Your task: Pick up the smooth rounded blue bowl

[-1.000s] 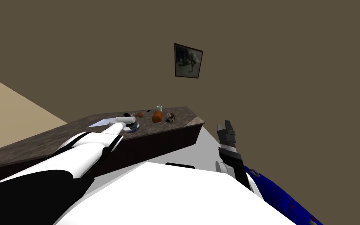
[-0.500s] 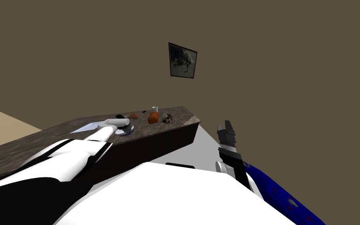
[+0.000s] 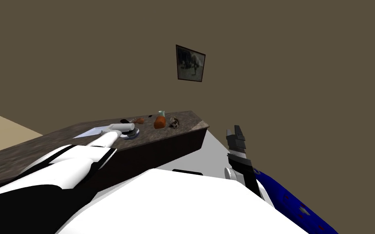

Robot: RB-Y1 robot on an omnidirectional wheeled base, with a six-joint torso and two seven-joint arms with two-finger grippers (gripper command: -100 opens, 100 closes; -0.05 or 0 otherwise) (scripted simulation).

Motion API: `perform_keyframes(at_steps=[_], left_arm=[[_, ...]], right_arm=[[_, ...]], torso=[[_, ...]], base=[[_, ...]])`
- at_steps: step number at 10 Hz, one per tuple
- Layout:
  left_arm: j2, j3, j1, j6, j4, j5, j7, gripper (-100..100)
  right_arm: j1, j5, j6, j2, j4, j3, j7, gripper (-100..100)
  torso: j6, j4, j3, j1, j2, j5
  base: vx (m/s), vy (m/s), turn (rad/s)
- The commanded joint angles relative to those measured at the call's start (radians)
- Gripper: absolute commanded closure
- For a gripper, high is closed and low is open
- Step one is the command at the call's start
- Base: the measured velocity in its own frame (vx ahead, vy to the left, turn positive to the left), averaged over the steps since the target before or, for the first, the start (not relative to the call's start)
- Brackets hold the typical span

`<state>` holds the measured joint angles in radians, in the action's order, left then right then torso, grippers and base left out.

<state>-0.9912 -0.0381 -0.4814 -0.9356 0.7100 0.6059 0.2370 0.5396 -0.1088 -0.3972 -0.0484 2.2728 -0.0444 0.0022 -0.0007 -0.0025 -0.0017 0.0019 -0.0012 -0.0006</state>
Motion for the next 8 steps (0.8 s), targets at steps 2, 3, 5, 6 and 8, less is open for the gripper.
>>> perform_keyframes(at_steps=[2,3,5,6,8], left_arm=[[0.000,0.000,0.000,0.000,0.000,0.000,0.000,0],[0.017,0.007,-0.029,0.007,-0.029,-0.021,-0.015,100],[0.047,0.007,-0.078,0.012,-0.064,-0.051,-0.027,100],[0.076,0.007,-0.117,0.017,-0.100,-0.081,-0.040,100],[0.136,0.007,-0.201,0.026,-0.171,-0.141,-0.065,100]], right_arm=[[0.000,0.000,0.000,0.000,0.000,0.000,0.000,0],[0.000,0.000,0.000,0.000,0.000,0.000,0.000,0],[0.000,0.000,0.000,0.000,0.000,0.000,0.000,0],[0.000,0.000,0.000,0.000,0.000,0.000,0.000,0],[0.000,0.000,0.000,0.000,0.000,0.000,0.000,0]], torso=[[0.000,0.000,0.000,0.000,0.000,0.000],[0.000,0.000,0.000,-0.001,0.000,0.000],[-0.003,0.000,0.000,0.000,0.001,-0.001],[0.000,0.000,0.001,-0.001,0.001,-0.001],[0.000,0.000,0.000,-0.001,0.000,0.000]], base=[[0.000,0.000,0.000],[0.000,0.005,0.156],[-0.001,0.007,0.204],[-0.005,0.014,0.142],[0.002,0.020,0.249]])
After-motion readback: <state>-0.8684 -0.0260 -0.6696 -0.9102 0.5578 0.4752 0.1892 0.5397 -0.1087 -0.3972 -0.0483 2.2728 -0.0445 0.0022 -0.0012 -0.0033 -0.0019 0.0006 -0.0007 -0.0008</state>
